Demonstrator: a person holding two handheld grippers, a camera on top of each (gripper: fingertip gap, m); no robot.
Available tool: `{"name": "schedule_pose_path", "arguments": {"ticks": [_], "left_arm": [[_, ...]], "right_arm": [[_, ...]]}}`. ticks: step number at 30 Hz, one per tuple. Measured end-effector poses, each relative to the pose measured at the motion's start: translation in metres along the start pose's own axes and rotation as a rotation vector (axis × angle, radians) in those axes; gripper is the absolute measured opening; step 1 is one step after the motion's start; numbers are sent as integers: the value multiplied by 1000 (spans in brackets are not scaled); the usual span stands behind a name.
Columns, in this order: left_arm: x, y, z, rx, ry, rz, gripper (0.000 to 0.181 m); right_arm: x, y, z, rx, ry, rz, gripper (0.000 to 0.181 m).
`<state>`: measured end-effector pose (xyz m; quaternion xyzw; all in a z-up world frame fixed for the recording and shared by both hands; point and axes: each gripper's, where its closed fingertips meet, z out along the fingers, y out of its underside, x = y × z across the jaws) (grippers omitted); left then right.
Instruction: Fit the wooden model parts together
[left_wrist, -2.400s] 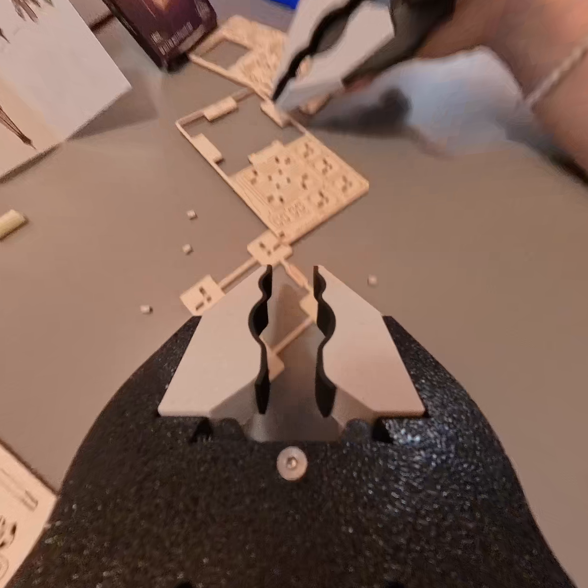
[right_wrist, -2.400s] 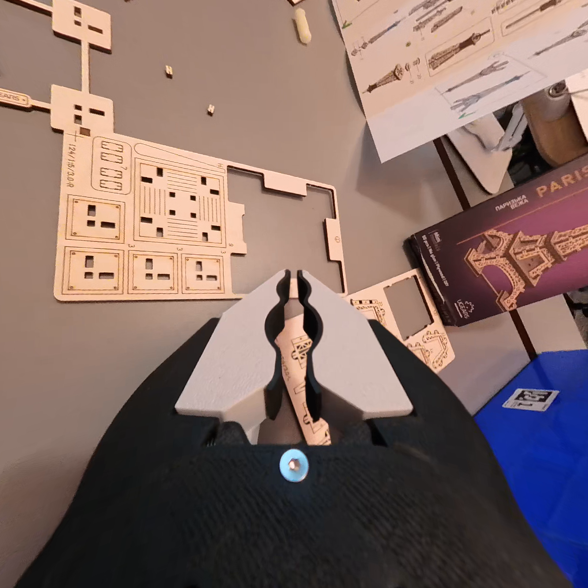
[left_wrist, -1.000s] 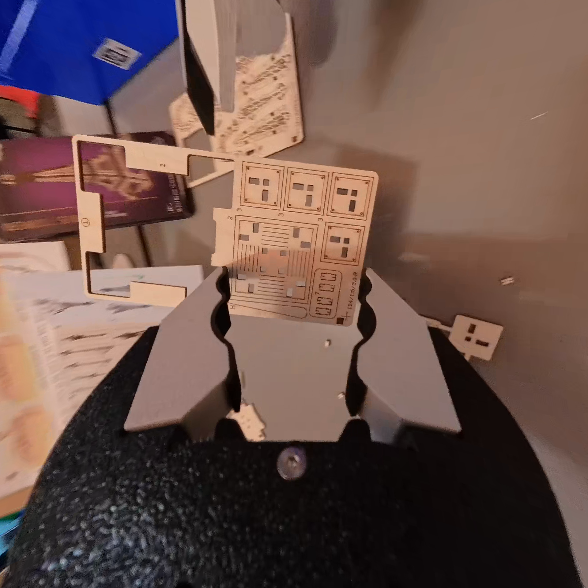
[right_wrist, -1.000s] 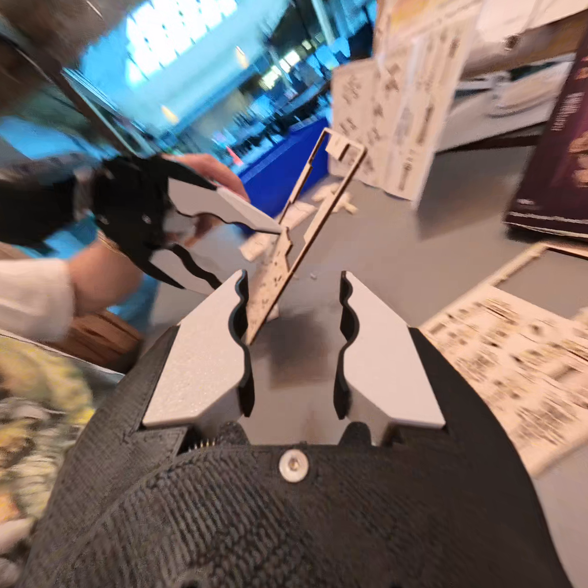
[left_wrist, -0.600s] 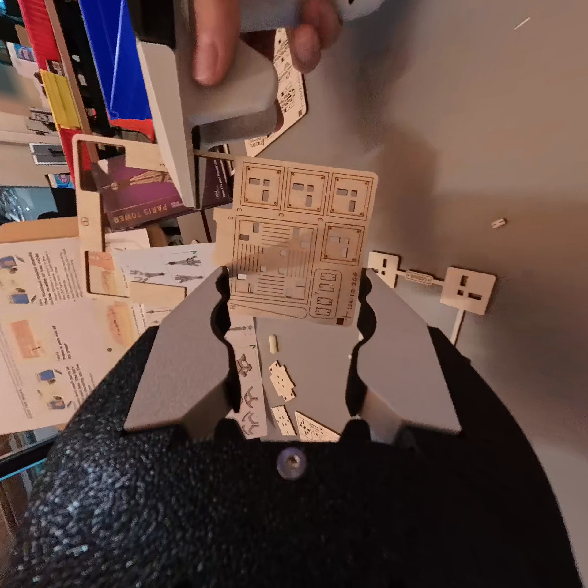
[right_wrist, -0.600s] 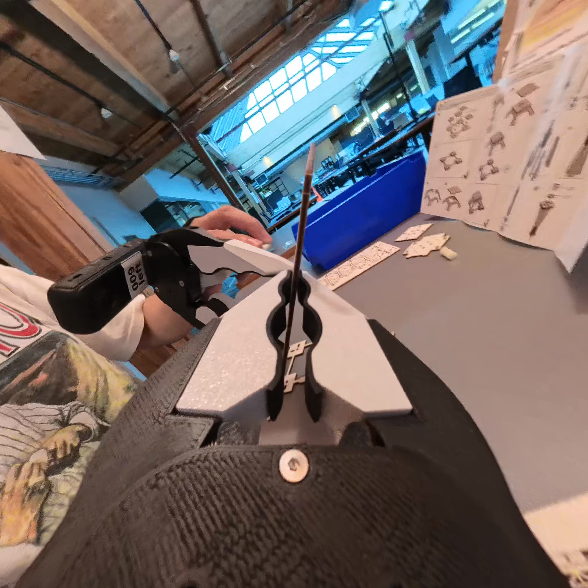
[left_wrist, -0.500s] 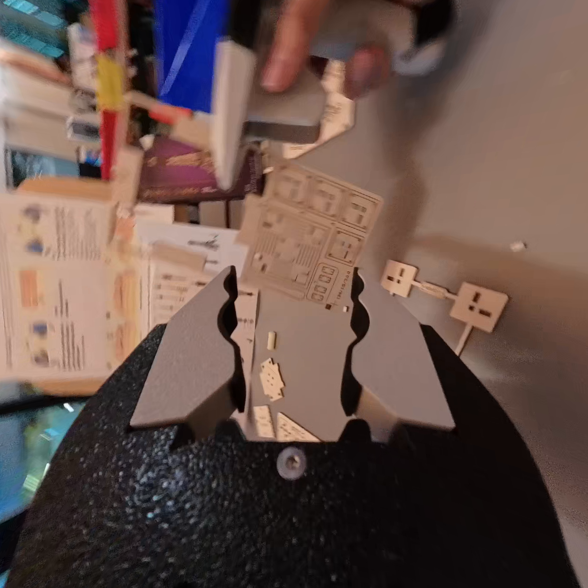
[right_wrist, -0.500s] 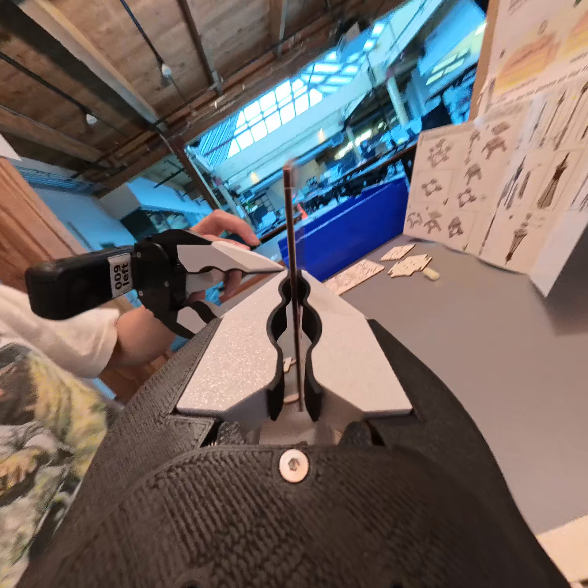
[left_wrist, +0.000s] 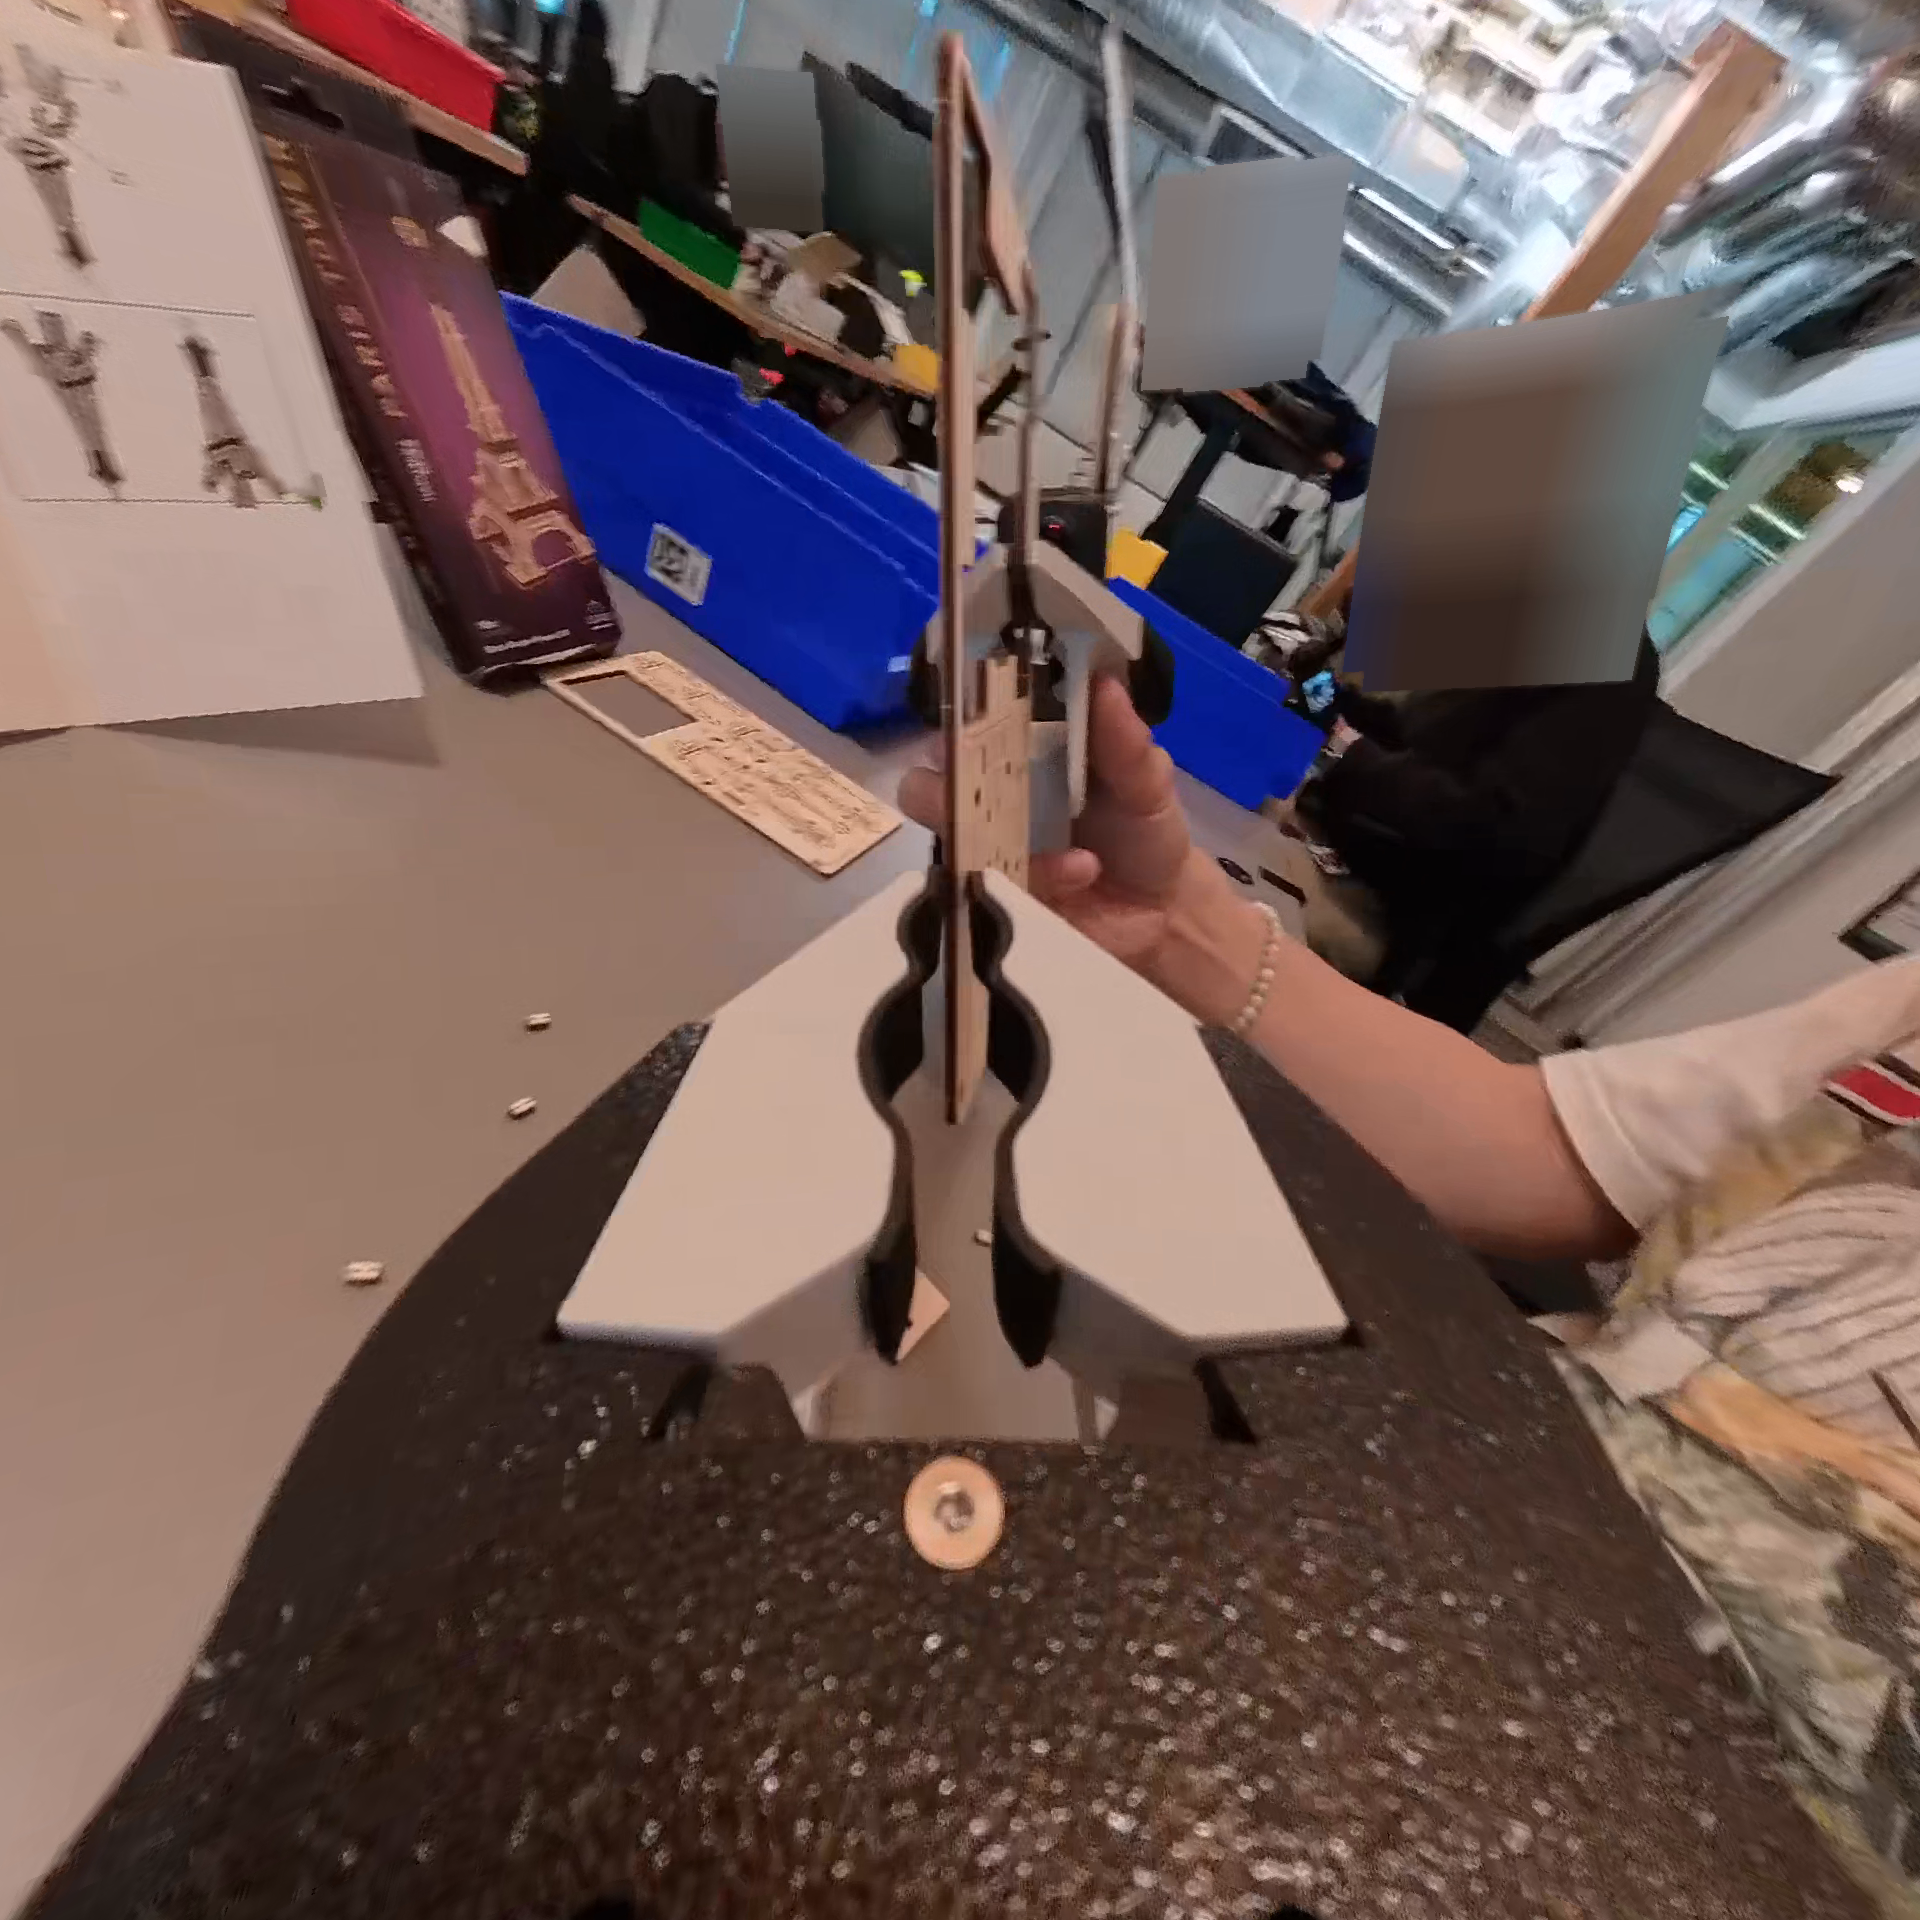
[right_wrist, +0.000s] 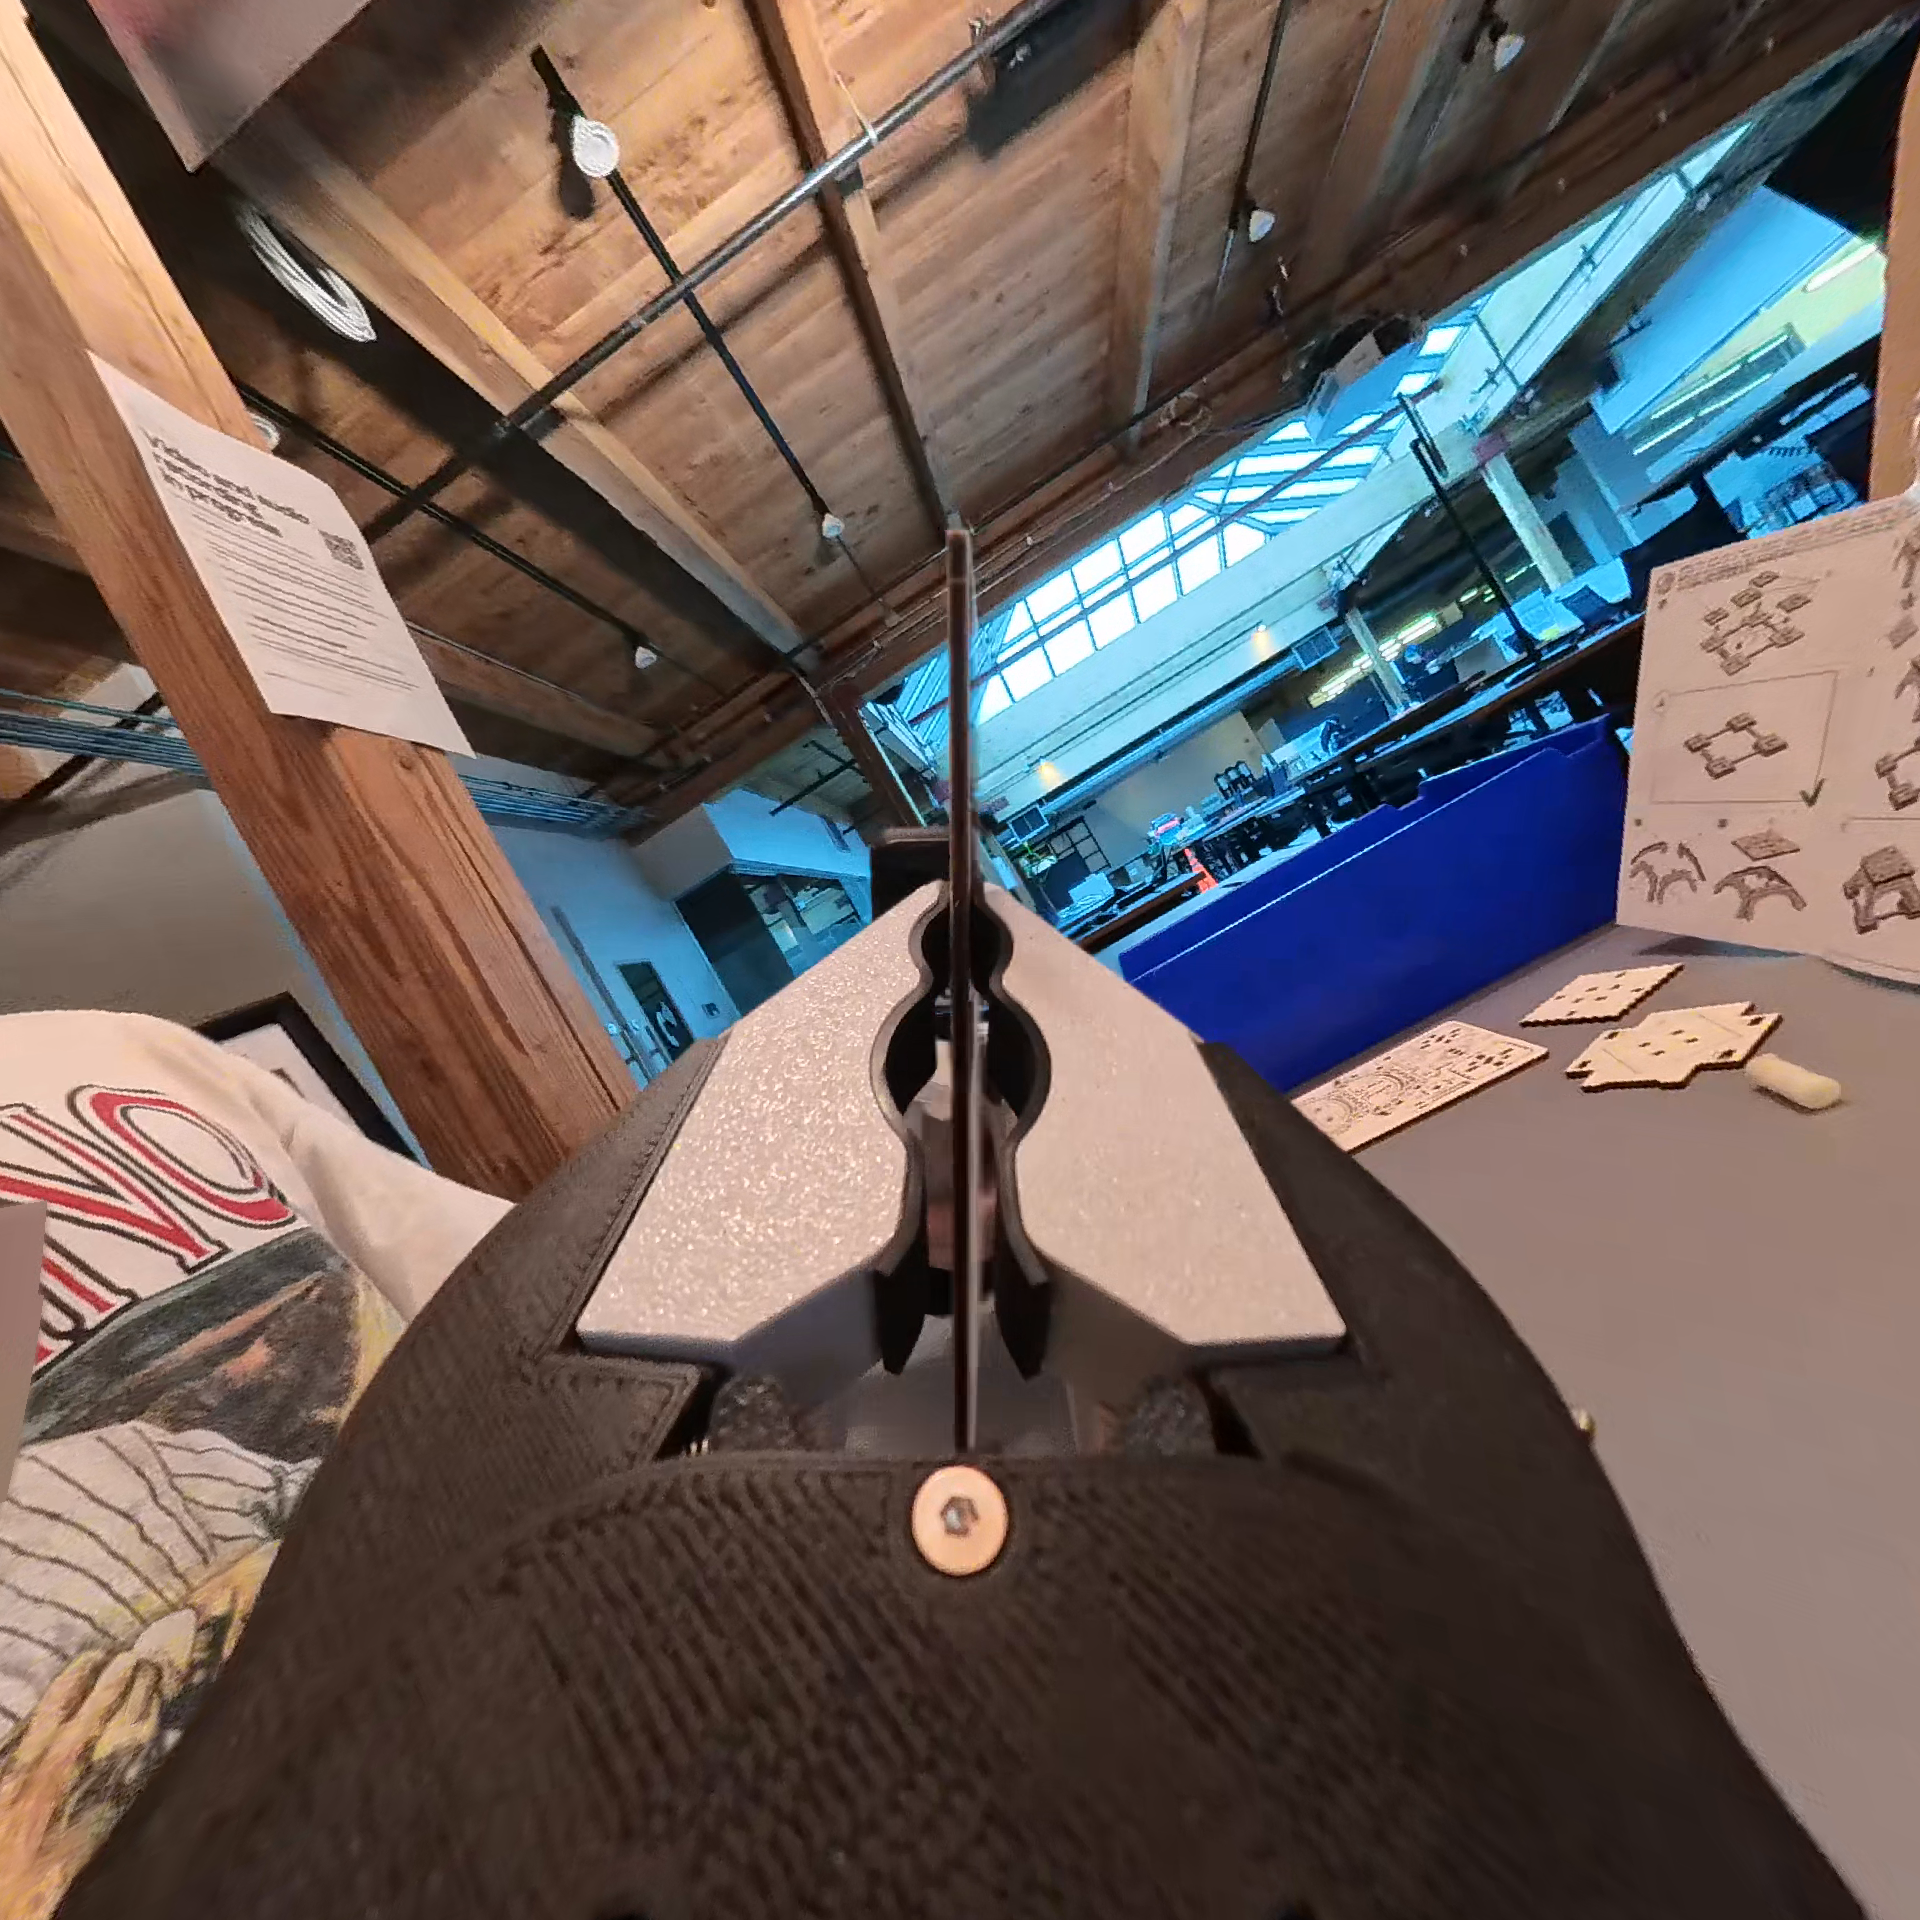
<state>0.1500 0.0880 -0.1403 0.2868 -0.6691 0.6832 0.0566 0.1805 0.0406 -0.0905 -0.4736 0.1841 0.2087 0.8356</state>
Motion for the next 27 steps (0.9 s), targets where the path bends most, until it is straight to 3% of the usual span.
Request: {"name": "schedule_pose_path", "arguments": {"ticks": [6,9,13,20,24,27], "left_arm": [[5,-1,-5,19,40,8,0],[4,-5,-15,51,44,-27,0],[0,-7,-26,99,28,-69,0],[0,-9,-27,171,31,-99,0],[2,-6,-25,176,38,-117,0],[2,-1,-25,176,28,-128,0]], "right_arm": [[9,5,-3,-48,54,-9,1],[22,12,-13,-133,136,-27,29],[25,31,-27,-301,141,-60,37],[11,82,-25,-563,45,-96,28],[7,81,-14,-516,23,-97,28],[6,76,-11,-485,18,-90,4]]}}
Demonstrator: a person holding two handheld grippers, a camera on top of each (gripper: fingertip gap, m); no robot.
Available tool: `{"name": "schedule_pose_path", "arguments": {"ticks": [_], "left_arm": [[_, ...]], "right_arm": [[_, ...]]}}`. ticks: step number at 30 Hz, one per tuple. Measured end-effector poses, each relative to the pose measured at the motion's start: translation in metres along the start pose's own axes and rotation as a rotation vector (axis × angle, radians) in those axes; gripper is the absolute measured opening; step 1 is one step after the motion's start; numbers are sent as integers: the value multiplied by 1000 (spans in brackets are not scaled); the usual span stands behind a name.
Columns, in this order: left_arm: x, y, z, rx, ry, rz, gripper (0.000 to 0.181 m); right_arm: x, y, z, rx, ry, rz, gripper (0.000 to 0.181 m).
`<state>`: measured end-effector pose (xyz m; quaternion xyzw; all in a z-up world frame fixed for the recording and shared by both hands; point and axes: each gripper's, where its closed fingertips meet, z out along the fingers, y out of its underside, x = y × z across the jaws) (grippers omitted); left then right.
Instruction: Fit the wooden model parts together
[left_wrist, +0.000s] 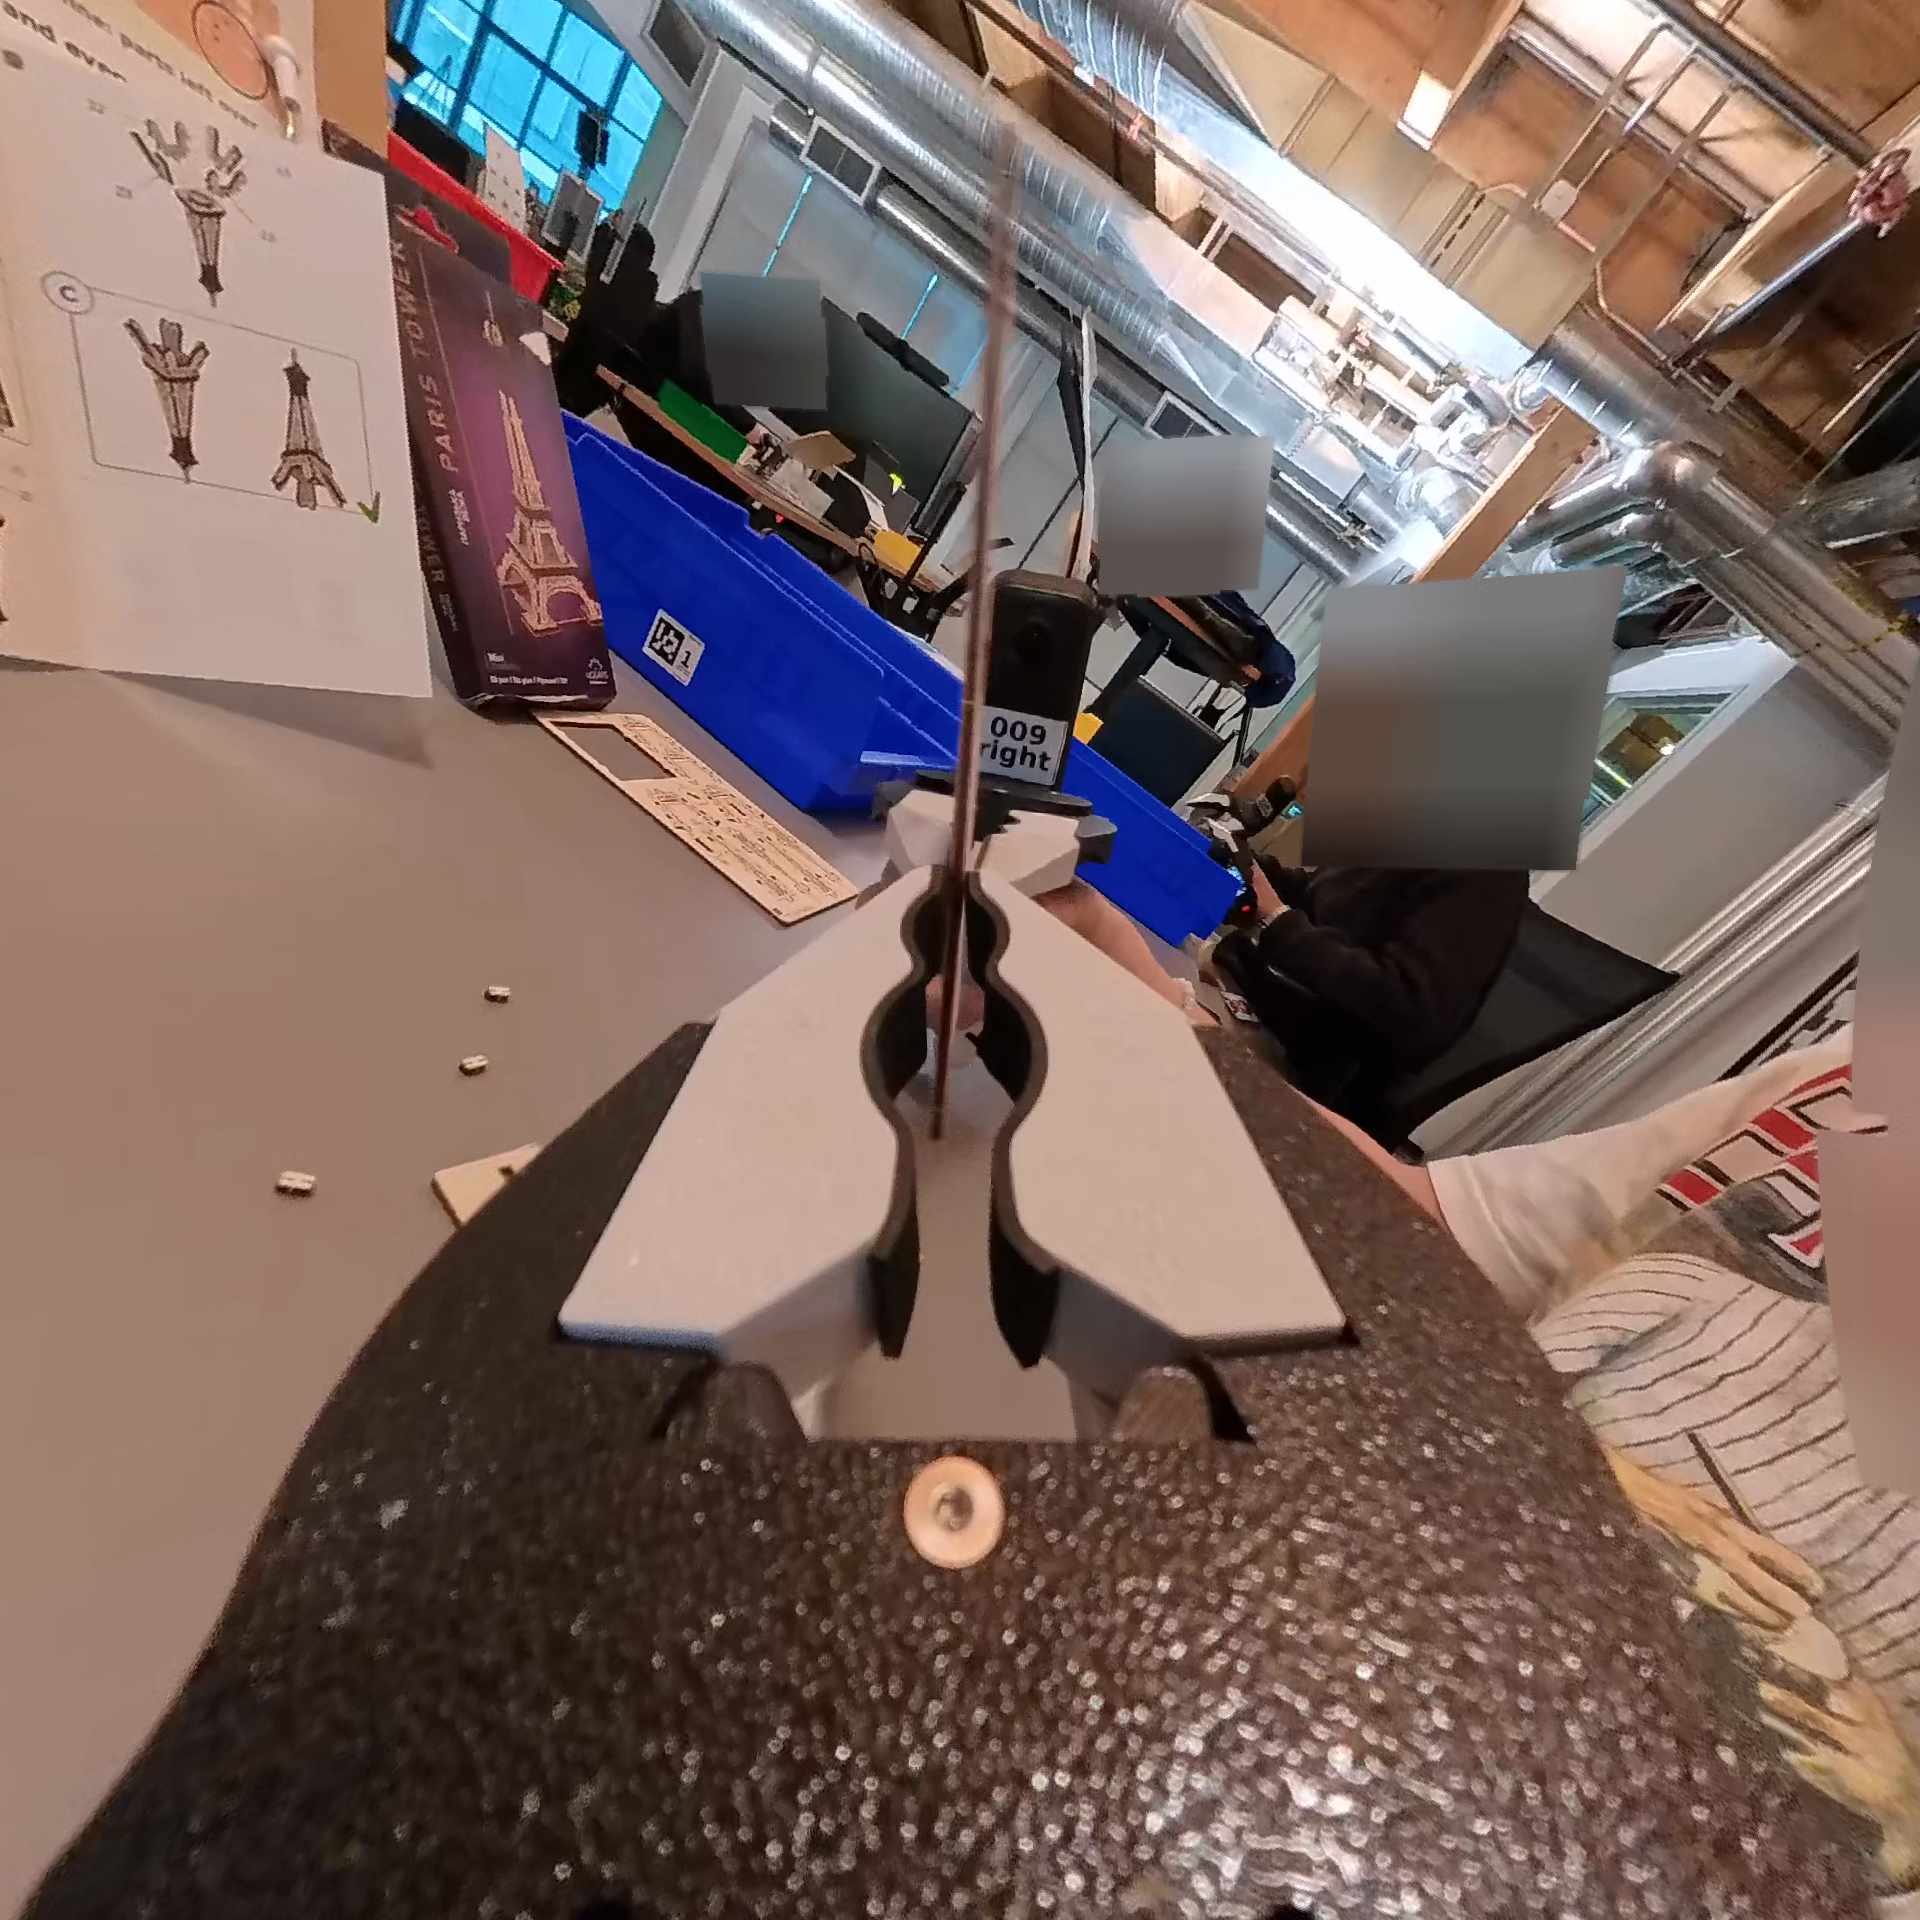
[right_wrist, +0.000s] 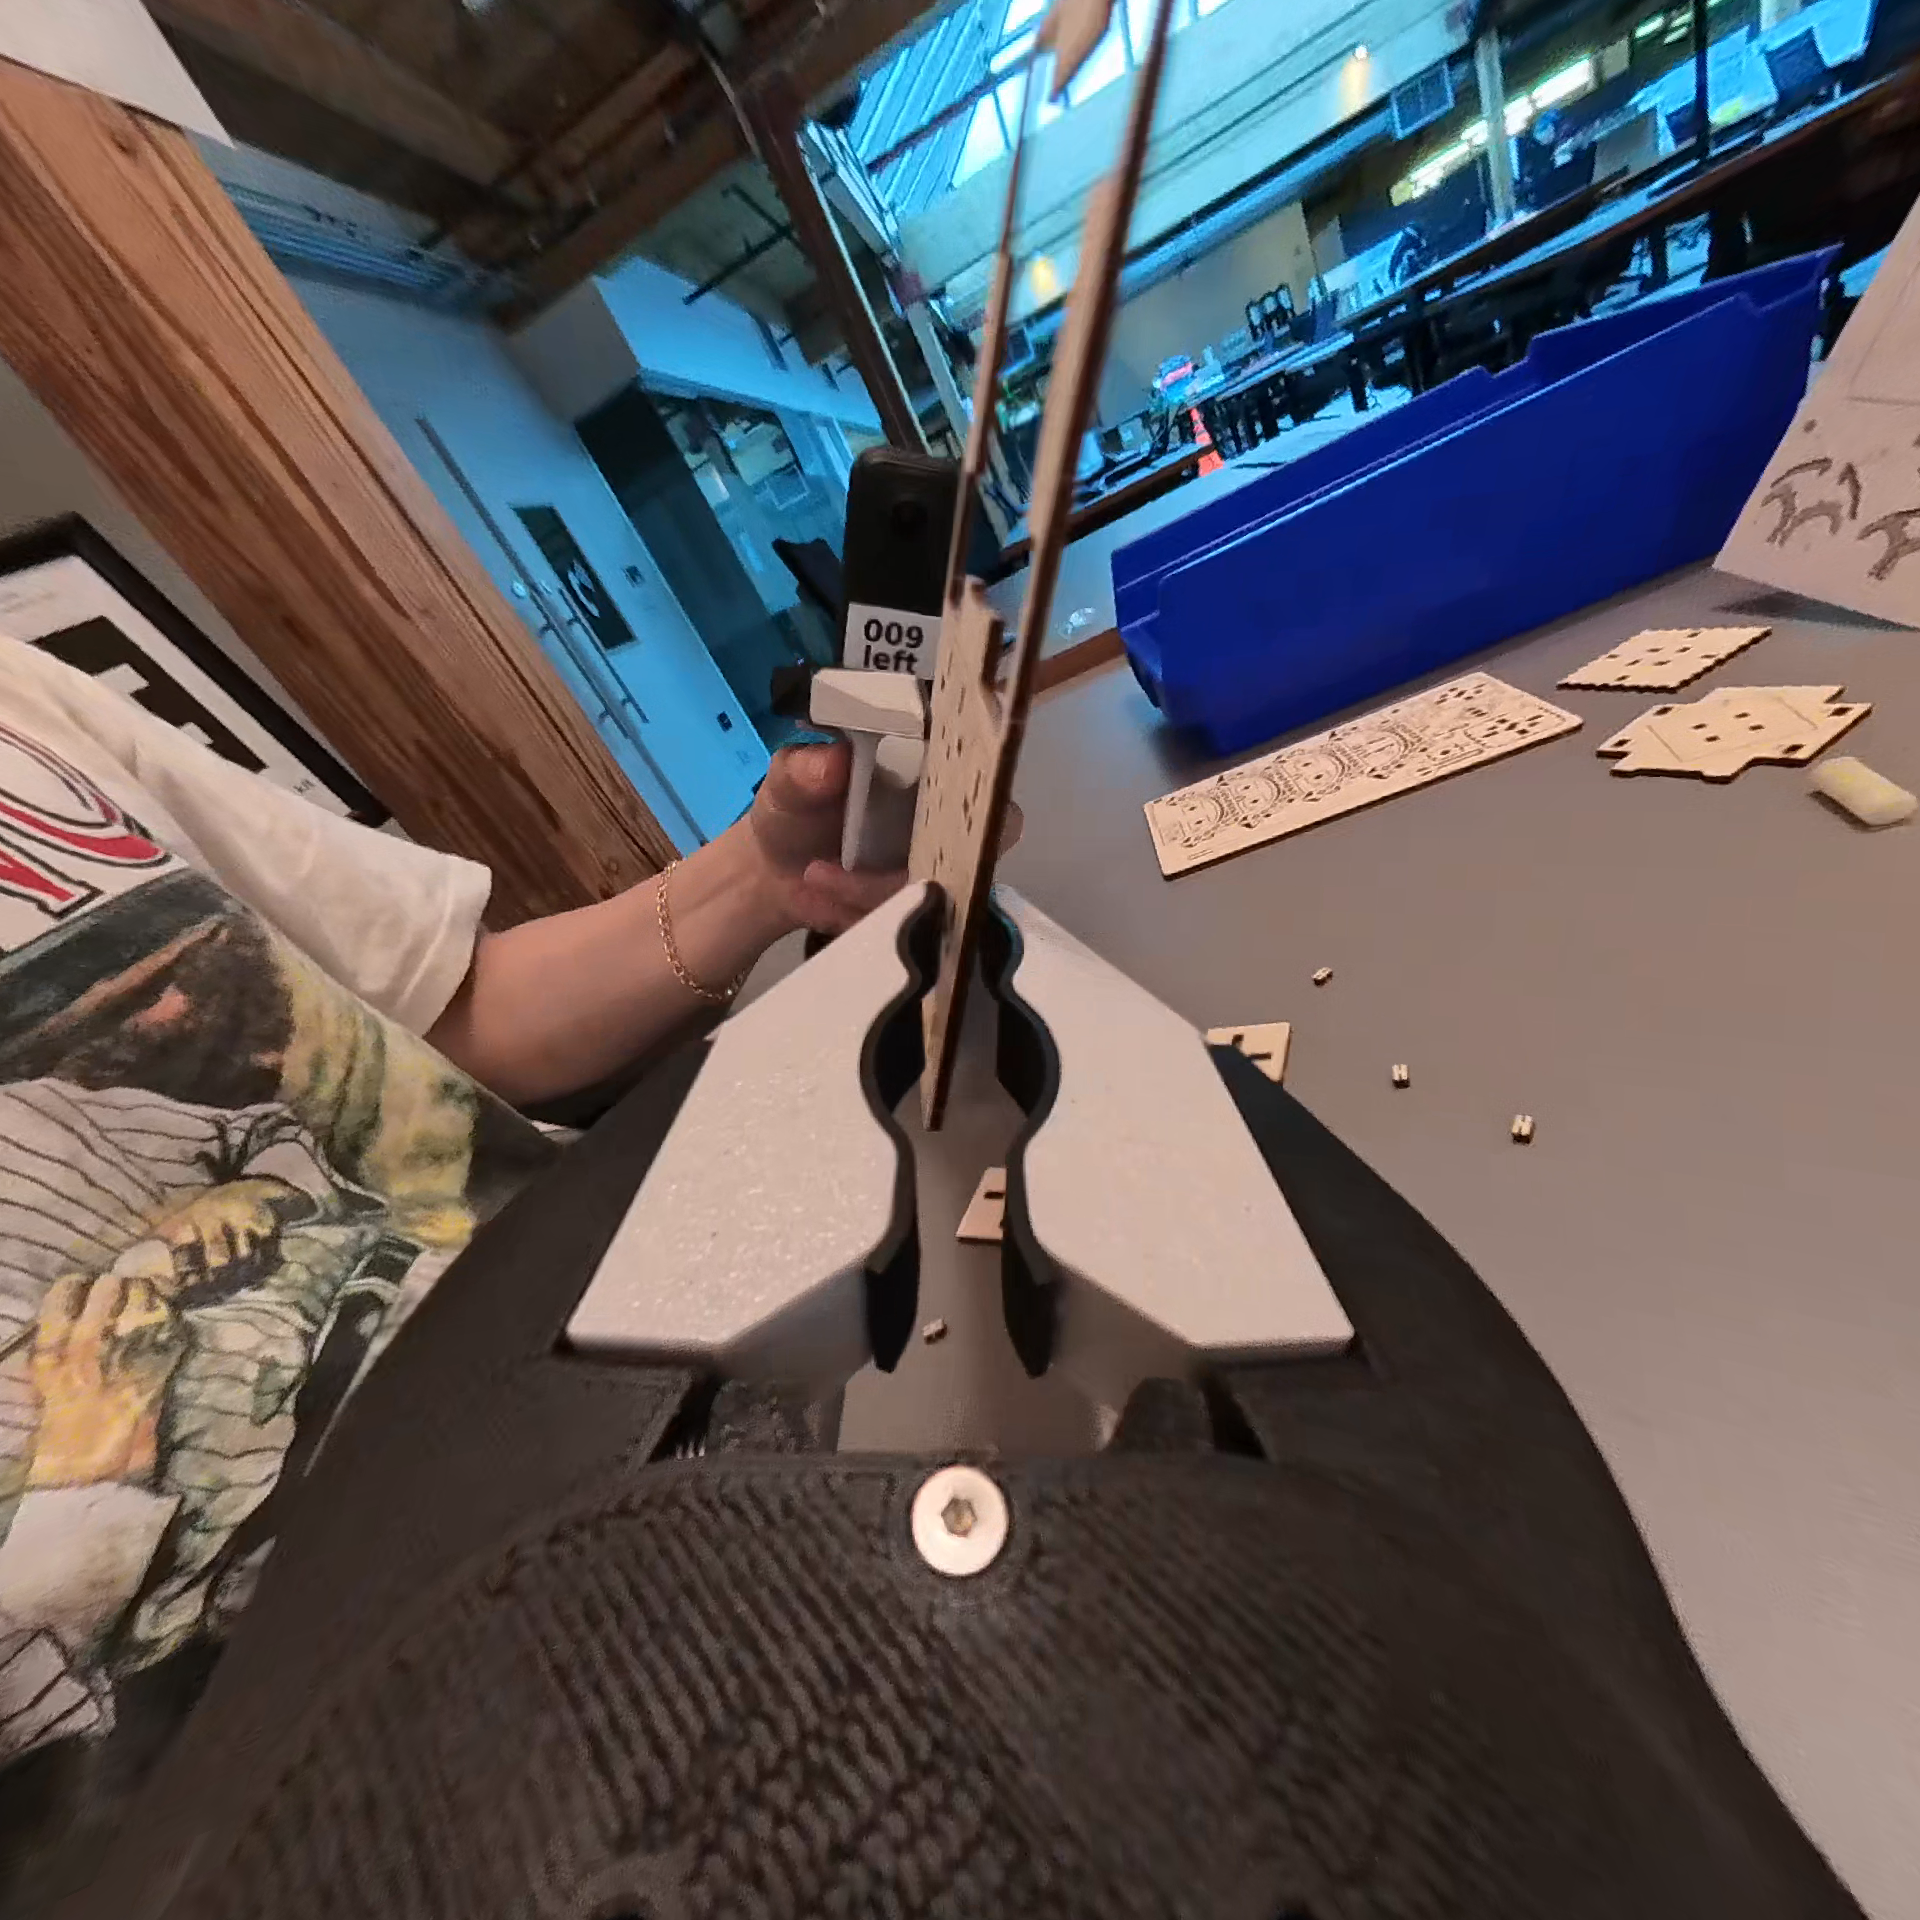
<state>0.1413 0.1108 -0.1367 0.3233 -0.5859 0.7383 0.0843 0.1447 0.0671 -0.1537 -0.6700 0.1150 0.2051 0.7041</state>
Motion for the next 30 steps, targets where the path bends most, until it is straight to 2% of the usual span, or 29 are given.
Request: {"name": "schedule_pose_path", "arguments": {"ticks": [3,5,6,9,14,18,23,26,28,30], "left_arm": [[-4,11,1,-20,-37,-5,1],[-8,22,0,-65,-102,31,12],[-9,26,-1,-89,-132,68,19],[-7,31,-10,-161,-235,248,19],[-21,24,-35,-309,-491,536,21],[-36,3,-54,-366,-692,670,21],[-45,10,-50,-476,-719,727,19],[-55,41,-53,-675,-709,668,9],[-52,71,-56,-812,-640,574,8],[-52,87,-58,-858,-625,504,9]], "right_arm": [[-2,8,-4,-67,-10,16,1],[-3,16,-15,-134,-1,67,1],[2,22,-24,-171,35,102,1],[9,35,-56,-245,88,244,0],[37,39,-94,-202,265,326,0],[45,35,-100,-156,326,349,0],[55,33,-109,-94,360,383,1],[62,32,-114,-73,388,381,1],[63,31,-115,-53,386,401,1],[66,28,-118,-26,394,411,1]]}}
